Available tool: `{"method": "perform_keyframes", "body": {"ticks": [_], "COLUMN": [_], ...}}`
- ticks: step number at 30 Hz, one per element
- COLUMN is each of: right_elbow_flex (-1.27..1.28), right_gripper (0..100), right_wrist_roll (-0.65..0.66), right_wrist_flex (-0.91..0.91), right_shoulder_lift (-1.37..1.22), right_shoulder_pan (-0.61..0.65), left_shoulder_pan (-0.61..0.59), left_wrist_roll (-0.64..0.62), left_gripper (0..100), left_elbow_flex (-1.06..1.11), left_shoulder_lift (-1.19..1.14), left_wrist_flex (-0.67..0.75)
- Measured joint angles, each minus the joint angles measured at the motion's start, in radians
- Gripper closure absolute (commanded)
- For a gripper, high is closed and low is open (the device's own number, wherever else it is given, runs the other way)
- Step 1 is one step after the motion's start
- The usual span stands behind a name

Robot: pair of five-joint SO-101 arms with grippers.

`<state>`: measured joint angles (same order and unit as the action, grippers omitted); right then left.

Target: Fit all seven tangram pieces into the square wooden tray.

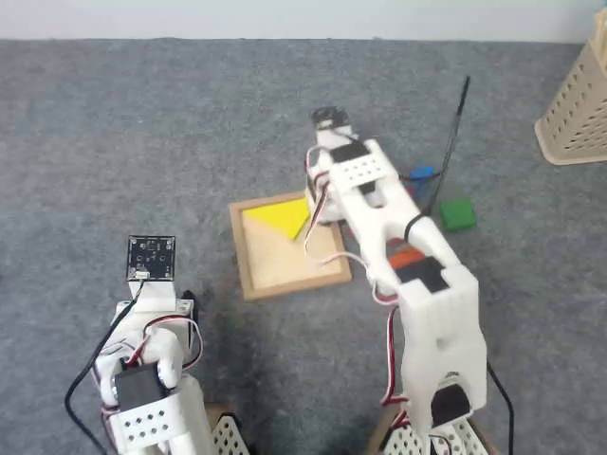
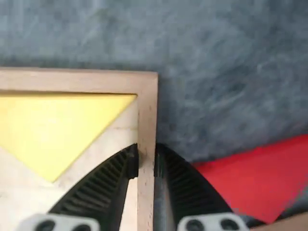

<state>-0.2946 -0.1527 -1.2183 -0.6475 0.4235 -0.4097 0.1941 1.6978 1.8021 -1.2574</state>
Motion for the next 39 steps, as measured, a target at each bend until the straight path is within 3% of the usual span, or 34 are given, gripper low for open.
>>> {"method": "perform_keyframes", "body": {"ticks": [4,9,16,25,33,39], "right_elbow_flex": [-0.107,-0.135,-0.135,-0.135,-0.146,-0.166], "right_gripper": [95.4,86.8,78.5,77.9,77.7,68.6], "right_wrist_roll": [0.000,-0.002,-0.015,-0.014,-0.015,-0.005], "right_wrist_flex": [-0.044,-0.087,-0.183,-0.224,-0.226,-0.270], "right_shoulder_lift": [-0.072,-0.078,0.009,0.068,-0.060,-0.083], "right_shoulder_pan": [-0.046,-0.054,-0.103,-0.135,-0.196,-0.198], "left_shoulder_pan": [0.000,0.000,0.000,0.000,0.000,0.000], "left_wrist_roll": [0.000,0.000,0.000,0.000,0.000,0.000], "left_gripper": [83,83,83,83,83,83], "left_elbow_flex": [0.000,0.000,0.000,0.000,0.000,0.000], "left_shoulder_lift": [0.000,0.000,0.000,0.000,0.000,0.000], "left_wrist_flex": [0.000,0.000,0.000,0.000,0.000,0.000]}}
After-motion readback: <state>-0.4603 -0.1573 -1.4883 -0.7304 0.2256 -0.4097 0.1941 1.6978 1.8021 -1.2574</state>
